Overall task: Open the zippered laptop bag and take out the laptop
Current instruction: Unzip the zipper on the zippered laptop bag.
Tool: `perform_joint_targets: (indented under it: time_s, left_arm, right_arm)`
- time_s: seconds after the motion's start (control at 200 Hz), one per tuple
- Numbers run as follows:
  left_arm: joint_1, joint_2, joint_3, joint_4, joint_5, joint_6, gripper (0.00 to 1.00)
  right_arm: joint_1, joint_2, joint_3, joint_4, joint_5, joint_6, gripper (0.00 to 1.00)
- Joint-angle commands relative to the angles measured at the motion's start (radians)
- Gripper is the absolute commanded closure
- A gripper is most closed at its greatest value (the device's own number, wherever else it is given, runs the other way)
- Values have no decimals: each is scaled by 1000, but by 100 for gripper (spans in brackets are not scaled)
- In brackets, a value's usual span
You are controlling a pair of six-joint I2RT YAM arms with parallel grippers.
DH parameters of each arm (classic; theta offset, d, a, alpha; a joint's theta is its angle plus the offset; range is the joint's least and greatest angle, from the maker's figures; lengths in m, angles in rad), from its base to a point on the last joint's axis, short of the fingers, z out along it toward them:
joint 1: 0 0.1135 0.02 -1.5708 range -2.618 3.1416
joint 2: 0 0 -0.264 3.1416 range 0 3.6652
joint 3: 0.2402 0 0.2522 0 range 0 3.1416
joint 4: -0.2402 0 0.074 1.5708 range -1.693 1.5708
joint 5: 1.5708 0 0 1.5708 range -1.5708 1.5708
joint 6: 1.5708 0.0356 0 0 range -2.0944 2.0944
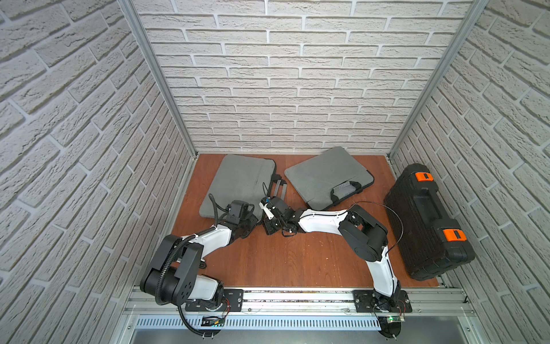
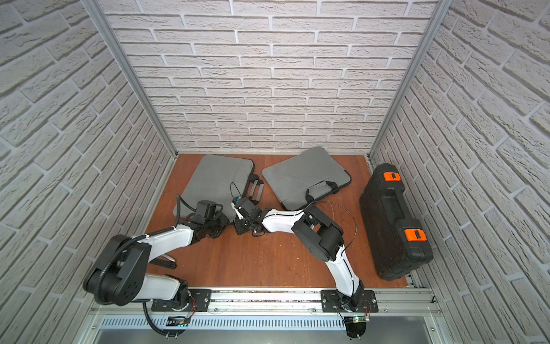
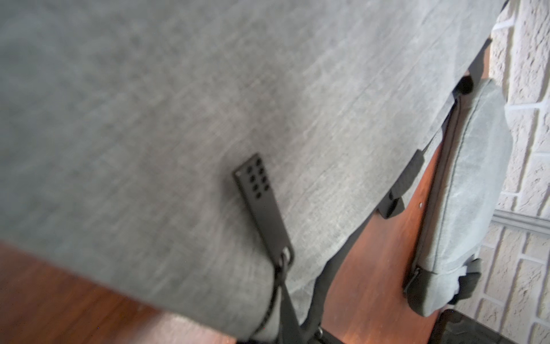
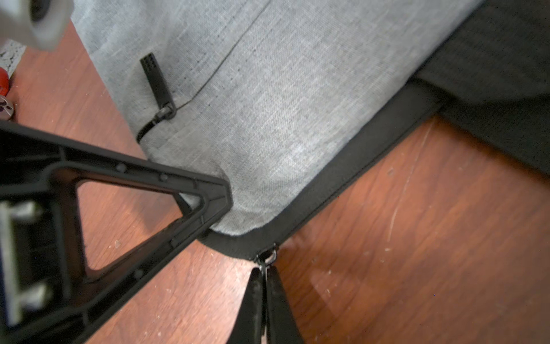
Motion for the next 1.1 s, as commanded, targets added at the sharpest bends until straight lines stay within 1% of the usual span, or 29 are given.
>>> perform_joint_targets:
  time_s: [0.0,0.175,0.47,0.675,0.95,1.095]
  left_arm:
    - [5,21,-15,24,-11,19,100]
    - [13,25,-31,44,0,21,100]
    - [36,9,-64,49,8,28,100]
    - [49,-13,-72,37,12,53,100]
    - [53,-14,-83,33,39,82,100]
    - [56,-20,-90,26,44,90,100]
  right_arm:
    - [-11,-15,-21,-6,-27,19,94]
    - [-28,-15,-25,-26,-48,17,94]
    - [-49,-13,-7,-101,-42,-9,94]
    - [-52,-7,42,-215,-20,-50,94]
    - [-74,6,88,-274,4,-50,94]
    - [-88,27,128,-325,18,-75,94]
